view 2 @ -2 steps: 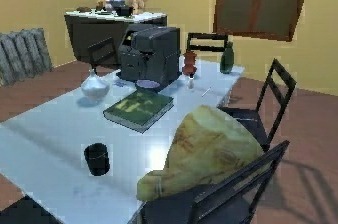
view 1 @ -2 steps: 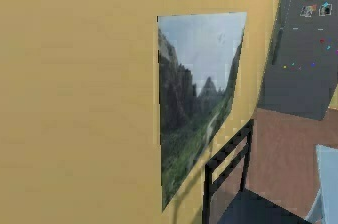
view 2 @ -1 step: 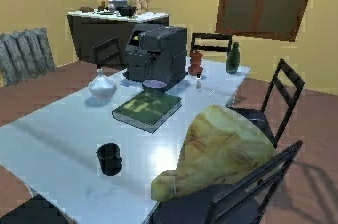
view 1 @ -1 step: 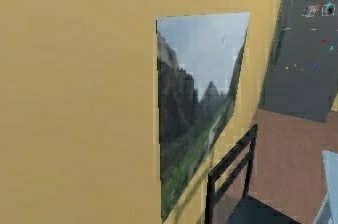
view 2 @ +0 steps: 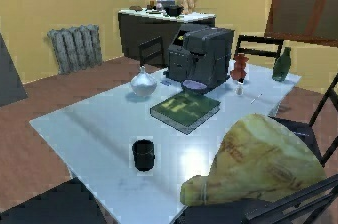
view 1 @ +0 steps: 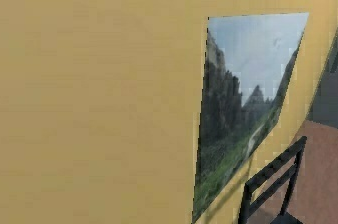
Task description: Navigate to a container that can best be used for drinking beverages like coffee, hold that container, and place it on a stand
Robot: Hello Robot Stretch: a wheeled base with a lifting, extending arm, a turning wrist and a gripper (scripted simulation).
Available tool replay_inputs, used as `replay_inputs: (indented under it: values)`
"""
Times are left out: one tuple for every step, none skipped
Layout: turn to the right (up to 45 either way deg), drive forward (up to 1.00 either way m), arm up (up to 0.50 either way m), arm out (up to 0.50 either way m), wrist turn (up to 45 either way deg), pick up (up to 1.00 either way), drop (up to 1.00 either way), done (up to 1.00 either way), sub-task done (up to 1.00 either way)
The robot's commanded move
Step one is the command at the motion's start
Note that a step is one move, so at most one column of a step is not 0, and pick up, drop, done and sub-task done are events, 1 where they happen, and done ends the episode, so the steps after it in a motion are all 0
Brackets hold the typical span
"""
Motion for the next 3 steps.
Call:
replay_inputs:
  values:
    - [0.0, 0.00, 0.50, 0.00, 0.0, 0.00, 0.00, 0.00, 0.00]
    - [0.0, 0.00, 0.36, 0.00, 0.0, 0.00, 0.00, 0.00, 0.00]
    - [0.0, 0.00, 0.00, 0.30, 0.0, 0.00, 0.00, 0.00, 0.00]
